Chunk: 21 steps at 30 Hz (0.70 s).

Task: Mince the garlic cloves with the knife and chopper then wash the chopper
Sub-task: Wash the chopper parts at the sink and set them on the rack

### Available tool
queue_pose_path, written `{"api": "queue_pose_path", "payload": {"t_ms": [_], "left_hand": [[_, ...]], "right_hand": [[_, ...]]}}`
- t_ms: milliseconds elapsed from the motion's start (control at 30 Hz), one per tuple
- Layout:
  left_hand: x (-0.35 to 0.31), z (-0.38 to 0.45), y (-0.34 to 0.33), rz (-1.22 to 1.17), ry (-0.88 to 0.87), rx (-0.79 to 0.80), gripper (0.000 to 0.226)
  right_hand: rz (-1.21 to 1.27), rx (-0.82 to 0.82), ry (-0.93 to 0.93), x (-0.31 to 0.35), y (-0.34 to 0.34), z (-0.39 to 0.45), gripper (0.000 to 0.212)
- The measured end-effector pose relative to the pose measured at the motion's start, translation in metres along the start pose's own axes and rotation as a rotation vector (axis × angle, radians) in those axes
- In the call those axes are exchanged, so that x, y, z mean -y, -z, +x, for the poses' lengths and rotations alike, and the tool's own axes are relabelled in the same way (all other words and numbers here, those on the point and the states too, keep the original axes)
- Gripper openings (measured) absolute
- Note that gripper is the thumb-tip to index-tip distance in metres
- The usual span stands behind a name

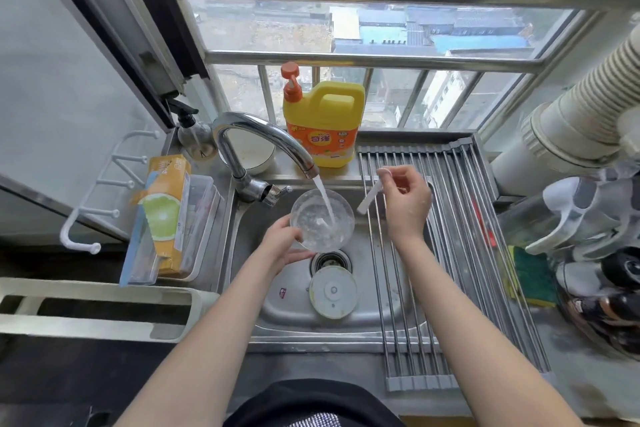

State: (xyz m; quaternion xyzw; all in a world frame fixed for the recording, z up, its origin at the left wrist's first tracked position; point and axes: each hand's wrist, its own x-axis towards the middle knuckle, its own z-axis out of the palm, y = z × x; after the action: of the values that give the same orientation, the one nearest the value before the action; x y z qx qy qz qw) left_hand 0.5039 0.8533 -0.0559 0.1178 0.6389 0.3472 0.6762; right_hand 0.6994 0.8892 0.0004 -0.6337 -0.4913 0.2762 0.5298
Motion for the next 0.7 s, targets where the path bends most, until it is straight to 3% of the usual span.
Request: {"api": "queue_pose_path", "payload": {"t_ms": [67,167,267,500,567,633,700], "left_hand": [[0.001,0.002,-0.001,0.001,-0.001,-0.003,0.059],[0.004,0.006,-0.002,0.003,0.006,-0.006,0.062],[0.005,0.008,-0.001,0.004,0.015,-0.013,0.067],[0.003,0.010,-0.001,0.002,0.011,0.007,0.067],[0.004,0.011,0.001,-0.005,0.014,0.003,0.066],[0.004,0.012,0.002,-0.006,0.022,-0.007,0.066],[0.006,0.013,0.002,0.003,0.037,-0.009,0.068]], "right_hand": [[-0.075,-0.016,0.014,-0.001,0.010,0.007,0.012],[-0.163,-0.092,-0.196,-0.023,0.021,0.023,0.014],[-0.255,-0.063,-0.415,-0.056,0.029,0.033,0.017],[-0.402,-0.048,-0.620,-0.083,0.034,0.039,0.016],[-0.598,-0.033,-0.545,-0.072,0.031,0.034,0.019],[-0.614,0.030,-0.323,-0.053,0.020,0.023,0.018],[-0.435,0.326,-0.142,-0.032,0.000,0.007,0.017]]}}
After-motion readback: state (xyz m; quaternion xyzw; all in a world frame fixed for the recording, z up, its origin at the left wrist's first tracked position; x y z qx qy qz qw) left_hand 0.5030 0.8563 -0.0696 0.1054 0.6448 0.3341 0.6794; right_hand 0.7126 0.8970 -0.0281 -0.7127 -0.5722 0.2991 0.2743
